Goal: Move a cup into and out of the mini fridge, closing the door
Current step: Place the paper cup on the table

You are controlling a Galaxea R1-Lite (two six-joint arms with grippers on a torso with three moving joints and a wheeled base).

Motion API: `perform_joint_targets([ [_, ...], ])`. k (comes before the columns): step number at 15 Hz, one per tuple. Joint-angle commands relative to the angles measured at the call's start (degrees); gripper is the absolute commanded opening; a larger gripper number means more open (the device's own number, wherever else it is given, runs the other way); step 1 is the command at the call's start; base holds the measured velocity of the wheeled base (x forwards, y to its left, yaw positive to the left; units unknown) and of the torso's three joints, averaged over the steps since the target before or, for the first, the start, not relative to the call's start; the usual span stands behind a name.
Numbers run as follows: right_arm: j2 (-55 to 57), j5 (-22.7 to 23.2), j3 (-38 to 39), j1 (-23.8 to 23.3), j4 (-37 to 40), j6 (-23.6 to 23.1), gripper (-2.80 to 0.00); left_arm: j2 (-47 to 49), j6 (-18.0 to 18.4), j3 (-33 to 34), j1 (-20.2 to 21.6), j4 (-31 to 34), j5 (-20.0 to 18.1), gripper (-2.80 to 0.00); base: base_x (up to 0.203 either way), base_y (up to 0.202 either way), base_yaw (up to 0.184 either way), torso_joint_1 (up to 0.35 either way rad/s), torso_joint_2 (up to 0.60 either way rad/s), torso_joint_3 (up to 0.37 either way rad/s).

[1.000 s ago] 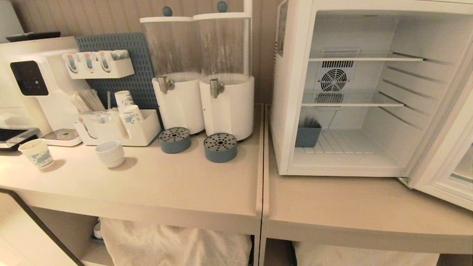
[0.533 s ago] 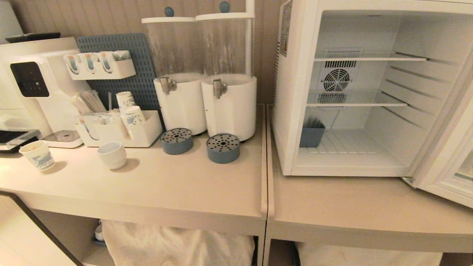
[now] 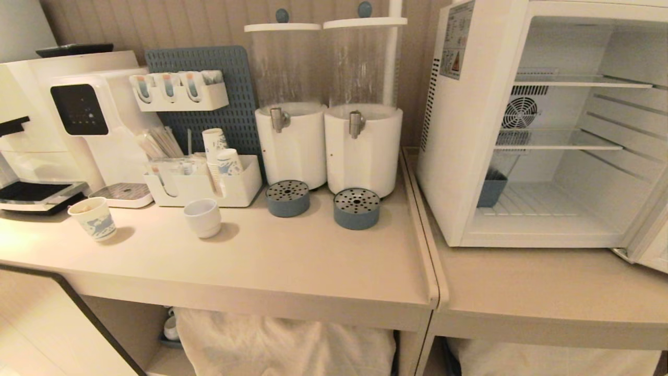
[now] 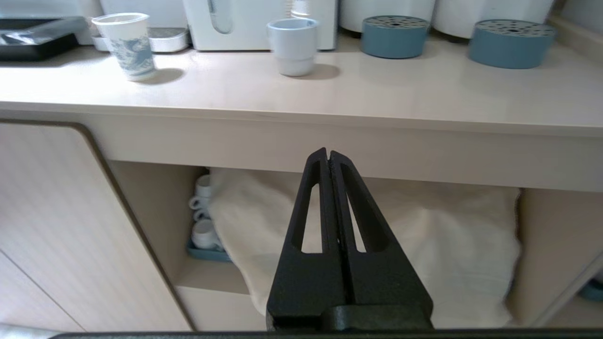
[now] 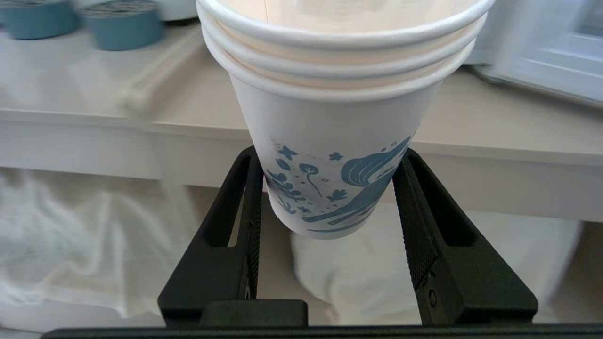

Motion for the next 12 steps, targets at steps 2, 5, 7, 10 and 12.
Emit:
perform_joint_targets([
  [2,0.0,0.0,-0.1,0.0,0.1,-0.1,-2.8,0.0,0.0,1.1,0.0,0.0,0.0,-2.8,0.0,0.192,0.0,0.005,0.0,0.004],
  [5,0.0,0.0,-0.1,0.0,0.3,-0.1,-2.8,0.0,0.0,1.1,0.0,0.0,0.0,-2.8,0.0,0.197,0.001,0.001,0.0,0.002],
  [7,0.0,0.0,-0.1,0.0,0.3,-0.1,-2.8,0.0,0.0,1.1,0.0,0.0,0.0,-2.8,0.0,0.192,-0.002,0.0,0.0,0.004],
  [10,0.0,0.0,-0.1,0.0,0.3,-0.1,-2.8,0.0,0.0,1.1,0.0,0.0,0.0,-2.8,0.0,0.193,-0.002,0.003,0.0,0.001],
  [12,0.1,0.0,-0.2,0.0,0.4,-0.1,-2.8,0.0,0.0,1.1,0.0,0.0,0.0,-2.8,-0.001,0.193,-0.003,0.002,0.0,0.003],
])
